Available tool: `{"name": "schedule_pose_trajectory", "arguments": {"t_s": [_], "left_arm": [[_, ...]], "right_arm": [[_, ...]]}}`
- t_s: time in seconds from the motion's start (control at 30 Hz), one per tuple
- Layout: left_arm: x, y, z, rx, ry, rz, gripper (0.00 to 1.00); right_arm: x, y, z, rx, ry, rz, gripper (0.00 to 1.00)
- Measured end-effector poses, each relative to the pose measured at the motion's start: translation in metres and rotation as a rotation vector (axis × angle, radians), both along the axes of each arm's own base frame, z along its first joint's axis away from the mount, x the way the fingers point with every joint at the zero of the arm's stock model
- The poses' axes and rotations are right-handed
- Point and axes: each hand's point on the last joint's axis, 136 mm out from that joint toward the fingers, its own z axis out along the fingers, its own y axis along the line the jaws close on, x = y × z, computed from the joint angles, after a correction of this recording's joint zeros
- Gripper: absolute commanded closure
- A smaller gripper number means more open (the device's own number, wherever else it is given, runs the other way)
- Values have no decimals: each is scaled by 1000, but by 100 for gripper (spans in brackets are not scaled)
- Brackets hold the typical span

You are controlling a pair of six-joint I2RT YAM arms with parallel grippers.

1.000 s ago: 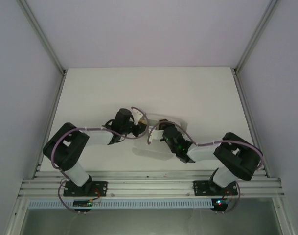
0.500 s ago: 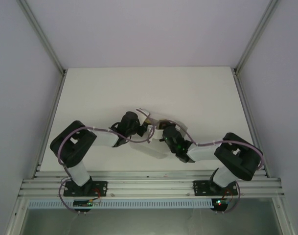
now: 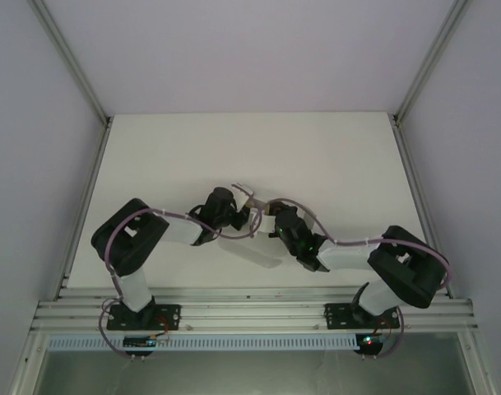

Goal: Assemble paper box

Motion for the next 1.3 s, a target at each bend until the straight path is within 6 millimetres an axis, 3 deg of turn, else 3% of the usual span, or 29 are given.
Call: {"name": "schedule_pose_trajectory", "arguments": {"t_s": [0.07, 0.23, 0.4, 0.63, 0.83, 0.93, 1.0, 1.2, 1.3], "left_arm": [[3, 2, 0, 17, -17, 33, 100], [9, 2, 7, 8, -60, 71, 100], [5, -1, 7, -7, -57, 47, 100], [-2, -9, 4, -32, -37, -4, 100], [-6, -16, 1, -55, -20, -47, 100], [-7, -18, 2, -63, -18, -56, 100], [-8, -19, 1, -65, -17, -58, 100], [-8, -20, 1, -71, -16, -67, 96], [-9, -21, 0, -70, -12, -70, 95]], "right_arm": [[-1, 0, 0, 12, 15, 1, 85], [-6, -3, -3, 82, 99, -5, 45], [-12, -18, 20, 255, 188, -38, 24], [-12, -45, 99, 694, 250, -47, 15], [14, -59, 117, 875, 392, -172, 15], [30, -53, 109, 907, 503, -219, 20], [37, -46, 92, 907, 598, -245, 22], [32, -34, 20, 853, 864, -334, 29], [28, -29, 1, 836, 939, -345, 31]]}}
